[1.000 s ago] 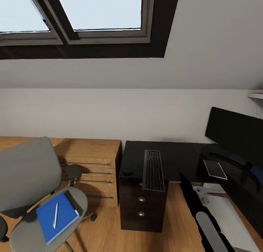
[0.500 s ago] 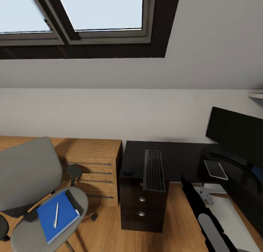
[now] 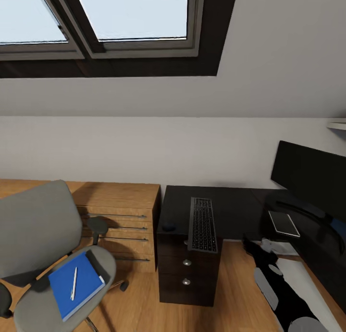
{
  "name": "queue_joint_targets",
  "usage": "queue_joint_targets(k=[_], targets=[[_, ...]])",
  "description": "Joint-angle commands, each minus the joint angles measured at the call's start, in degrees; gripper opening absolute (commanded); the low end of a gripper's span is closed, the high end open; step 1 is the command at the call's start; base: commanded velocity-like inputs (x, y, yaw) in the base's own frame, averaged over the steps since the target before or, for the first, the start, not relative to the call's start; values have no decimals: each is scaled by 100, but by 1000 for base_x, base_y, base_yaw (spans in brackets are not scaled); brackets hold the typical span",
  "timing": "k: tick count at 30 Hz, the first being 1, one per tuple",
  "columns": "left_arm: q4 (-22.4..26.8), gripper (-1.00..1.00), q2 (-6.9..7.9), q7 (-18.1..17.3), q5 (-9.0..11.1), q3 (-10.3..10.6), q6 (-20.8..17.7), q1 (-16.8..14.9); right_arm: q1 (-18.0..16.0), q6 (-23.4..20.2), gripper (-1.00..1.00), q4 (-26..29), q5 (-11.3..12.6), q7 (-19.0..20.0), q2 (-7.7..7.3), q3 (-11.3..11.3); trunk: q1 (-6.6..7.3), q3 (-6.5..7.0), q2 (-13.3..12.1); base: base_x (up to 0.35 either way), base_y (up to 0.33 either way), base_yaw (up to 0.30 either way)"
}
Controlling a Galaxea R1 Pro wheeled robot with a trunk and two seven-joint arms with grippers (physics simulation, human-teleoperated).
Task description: In the bedroom, organize the workspace by keeping the computer under the desk, ensuring the monitor is on the desk, placing the keyboard on the desk next to the monitor, placing the mouse on the desk next to the keyboard, moving the folder from the swivel chair onto the desk next to the mouse, stacking the notebook on top of the folder with the pen on top of the notebook, and positioning the swivel chair next to the desk.
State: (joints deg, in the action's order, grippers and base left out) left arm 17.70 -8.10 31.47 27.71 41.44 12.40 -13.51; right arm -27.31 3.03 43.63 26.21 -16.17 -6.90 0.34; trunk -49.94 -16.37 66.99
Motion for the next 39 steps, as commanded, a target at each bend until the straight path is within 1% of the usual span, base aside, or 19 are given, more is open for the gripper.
queue_joint_targets(k=[1,5,7,9,10,15,16,17,23,31,33,34,37,39], targets=[[-3,100,1,25,61,49,33,-6,-28,33,100,-72,0,-74,-8,11,0,-7,5,0,0,0],[-3,100,1,25,60,49,34,-8,-89,34,100,-222,-126,-299,-58,-5,0,-7,5,0,0,0],[-8,100,1,25,60,49,34,-9,-116,31,100,-289,-175,-469,-167,-33,0,-7,5,55,-50,0],[-13,100,1,25,61,49,35,-9,-125,27,100,-313,-189,-530,-244,-80,0,-7,5,154,-136,0],[-16,100,1,25,61,49,35,-9,-128,23,100,-322,-194,-551,-302,-143,0,-7,5,196,-171,0],[-19,100,1,25,62,49,33,-7,-132,22,100,-330,-201,-579,-436,-339,0,-7,5,224,-194,0],[-20,100,1,25,61,49,32,-7,-133,19,100,-334,-203,-585,-548,-412,0,-7,5,246,-213,0],[-20,100,1,25,64,49,31,-5,-133,22,100,-337,-206,-586,-596,-431,0,-7,5,248,-215,0],[-21,100,1,25,60,53,34,-6,-134,39,100,-350,-223,-582,-670,-456,0,-7,5,209,-174,0],[-21,100,1,25,60,55,52,-6,-134,75,100,-417,-211,-583,-701,-464,0,-7,5,41,-33,0],[-21,100,1,23,59,51,76,-7,-140,233,100,-509,-206,-586,-706,-468,0,-7,5,159,-4,0],[-43,100,1,19,62,54,81,-7,-199,270,100,-664,-215,-580,-718,-468,0,-7,5,269,-1,0],[-66,100,1,2,65,56,79,-9,-297,285,100,-868,-238,-554,-761,-463,0,-7,5,289,-1,0],[-76,100,1,-70,67,54,79,-9,-346,284,100,-980,-249,-538,-791,-459,0,-7,5,311,0,0]])
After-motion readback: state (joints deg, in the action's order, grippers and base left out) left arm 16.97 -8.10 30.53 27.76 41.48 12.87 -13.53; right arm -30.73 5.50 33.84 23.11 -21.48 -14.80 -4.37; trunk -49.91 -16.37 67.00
